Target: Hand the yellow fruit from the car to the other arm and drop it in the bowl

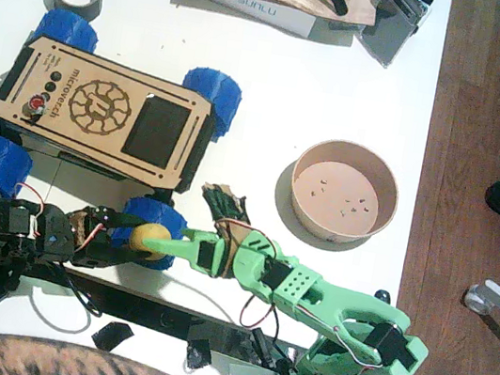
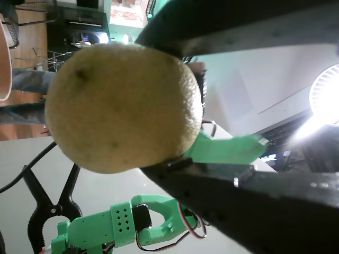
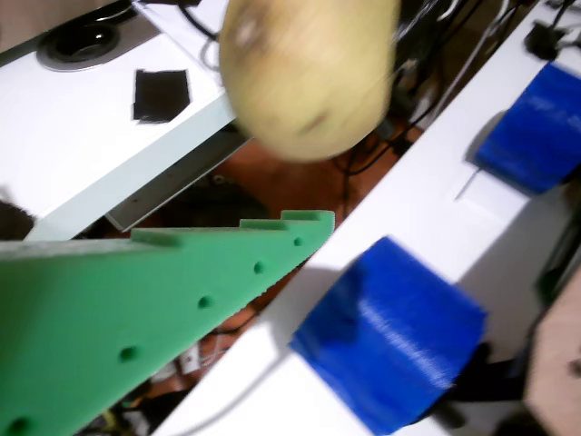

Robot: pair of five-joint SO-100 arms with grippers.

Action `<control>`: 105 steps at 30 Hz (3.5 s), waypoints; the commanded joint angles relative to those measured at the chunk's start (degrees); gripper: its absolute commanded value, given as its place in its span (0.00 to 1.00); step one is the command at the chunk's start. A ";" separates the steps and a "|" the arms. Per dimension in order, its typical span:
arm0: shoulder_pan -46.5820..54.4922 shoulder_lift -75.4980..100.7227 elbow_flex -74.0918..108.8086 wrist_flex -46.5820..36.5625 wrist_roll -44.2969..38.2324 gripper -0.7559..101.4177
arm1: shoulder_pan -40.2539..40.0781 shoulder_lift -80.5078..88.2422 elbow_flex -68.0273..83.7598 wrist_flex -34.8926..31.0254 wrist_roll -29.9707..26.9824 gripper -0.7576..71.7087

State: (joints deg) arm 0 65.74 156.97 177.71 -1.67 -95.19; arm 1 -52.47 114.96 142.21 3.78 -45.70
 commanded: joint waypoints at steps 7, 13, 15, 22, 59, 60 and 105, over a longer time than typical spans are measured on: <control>-0.09 0.44 0.09 -1.67 -0.70 0.01 | -0.53 -1.85 -5.54 -2.29 -0.53 0.63; -0.18 0.44 0.09 -1.41 -0.53 0.01 | -0.88 -3.78 -6.50 -2.46 1.14 0.63; -0.18 0.44 0.09 -1.41 -0.53 0.01 | -0.97 -4.48 -7.03 -2.46 2.02 0.64; -0.18 0.44 0.09 -1.41 -0.35 0.01 | -1.49 -6.15 -8.17 -2.72 2.99 0.63; -0.09 0.44 0.09 -0.70 -0.18 0.01 | -7.65 -9.93 -12.04 5.98 4.48 0.01; -0.09 0.44 0.09 -0.62 -0.18 0.01 | -7.65 -9.84 -11.95 5.98 4.48 0.01; -0.18 0.44 0.09 -1.14 0.00 0.55 | 4.04 16.08 -0.97 18.37 3.25 0.01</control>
State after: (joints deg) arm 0 65.48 157.06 177.71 -1.76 -95.19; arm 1 -50.98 125.77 141.59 20.57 -41.48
